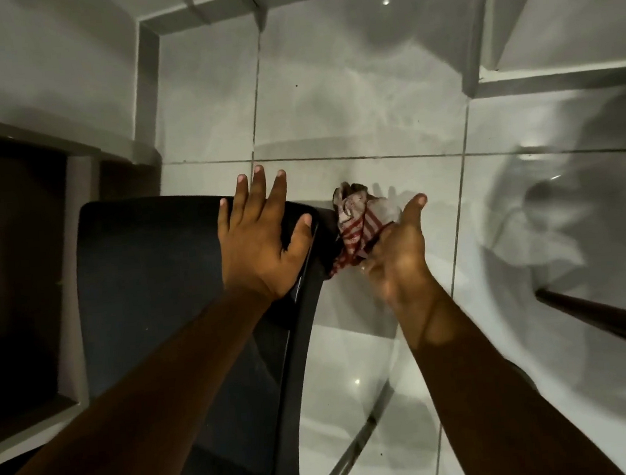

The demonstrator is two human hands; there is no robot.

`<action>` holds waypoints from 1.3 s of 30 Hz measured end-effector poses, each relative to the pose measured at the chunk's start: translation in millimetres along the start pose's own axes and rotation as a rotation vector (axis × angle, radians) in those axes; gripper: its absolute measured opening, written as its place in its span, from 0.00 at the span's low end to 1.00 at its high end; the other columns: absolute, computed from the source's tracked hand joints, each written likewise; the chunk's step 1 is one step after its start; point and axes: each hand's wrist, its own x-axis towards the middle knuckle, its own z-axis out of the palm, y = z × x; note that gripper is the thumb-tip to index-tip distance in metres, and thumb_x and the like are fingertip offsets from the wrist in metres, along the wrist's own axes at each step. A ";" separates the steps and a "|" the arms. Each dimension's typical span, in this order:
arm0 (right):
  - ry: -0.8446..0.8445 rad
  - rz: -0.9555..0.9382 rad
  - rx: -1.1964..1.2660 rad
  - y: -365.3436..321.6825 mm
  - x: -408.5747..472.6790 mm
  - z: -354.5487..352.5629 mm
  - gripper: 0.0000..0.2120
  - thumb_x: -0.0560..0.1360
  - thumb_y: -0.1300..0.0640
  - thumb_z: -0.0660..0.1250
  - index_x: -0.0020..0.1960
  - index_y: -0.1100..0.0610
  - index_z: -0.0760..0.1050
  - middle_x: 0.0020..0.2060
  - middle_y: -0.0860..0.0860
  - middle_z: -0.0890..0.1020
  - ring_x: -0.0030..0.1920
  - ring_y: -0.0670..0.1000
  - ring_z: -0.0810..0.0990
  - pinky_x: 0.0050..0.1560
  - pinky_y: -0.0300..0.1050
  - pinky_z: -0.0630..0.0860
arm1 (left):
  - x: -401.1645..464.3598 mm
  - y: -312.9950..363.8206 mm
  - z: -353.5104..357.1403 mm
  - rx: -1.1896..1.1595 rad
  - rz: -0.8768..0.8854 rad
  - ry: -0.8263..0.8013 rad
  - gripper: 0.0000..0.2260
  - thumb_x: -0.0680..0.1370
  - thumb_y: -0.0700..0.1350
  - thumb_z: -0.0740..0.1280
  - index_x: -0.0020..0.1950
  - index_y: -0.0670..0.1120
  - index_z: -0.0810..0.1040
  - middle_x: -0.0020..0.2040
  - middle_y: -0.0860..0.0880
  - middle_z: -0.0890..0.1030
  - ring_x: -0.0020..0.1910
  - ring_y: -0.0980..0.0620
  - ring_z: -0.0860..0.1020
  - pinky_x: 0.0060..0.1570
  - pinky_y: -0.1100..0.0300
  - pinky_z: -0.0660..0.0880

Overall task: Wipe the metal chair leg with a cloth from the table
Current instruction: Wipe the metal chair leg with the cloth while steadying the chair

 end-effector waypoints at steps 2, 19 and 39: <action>0.110 -0.043 -0.114 5.3 4.1 2.5 0.32 0.81 0.36 0.49 0.73 0.55 0.73 0.68 0.56 0.79 0.68 0.57 0.77 0.71 0.54 0.69 | -0.5 -1.7 2.4 -0.010 0.004 0.005 0.32 0.77 0.64 0.47 0.79 0.53 0.55 0.82 0.48 0.54 0.81 0.48 0.47 0.79 0.44 0.43; 0.211 -0.053 -0.184 25.6 87.3 15.4 0.15 0.82 0.52 0.61 0.62 0.57 0.80 0.49 0.54 0.86 0.43 0.51 0.84 0.33 0.40 0.79 | 1.3 -0.2 3.7 0.028 0.037 0.016 0.34 0.76 0.62 0.47 0.79 0.47 0.55 0.82 0.47 0.55 0.81 0.49 0.48 0.79 0.42 0.46; 0.119 -0.035 0.011 37.7 61.8 27.0 0.24 0.80 0.54 0.61 0.75 0.59 0.66 0.65 0.58 0.80 0.65 0.55 0.79 0.69 0.53 0.74 | -0.7 2.1 3.9 0.038 0.044 0.006 0.34 0.77 0.60 0.47 0.79 0.44 0.53 0.81 0.45 0.56 0.81 0.47 0.51 0.79 0.43 0.47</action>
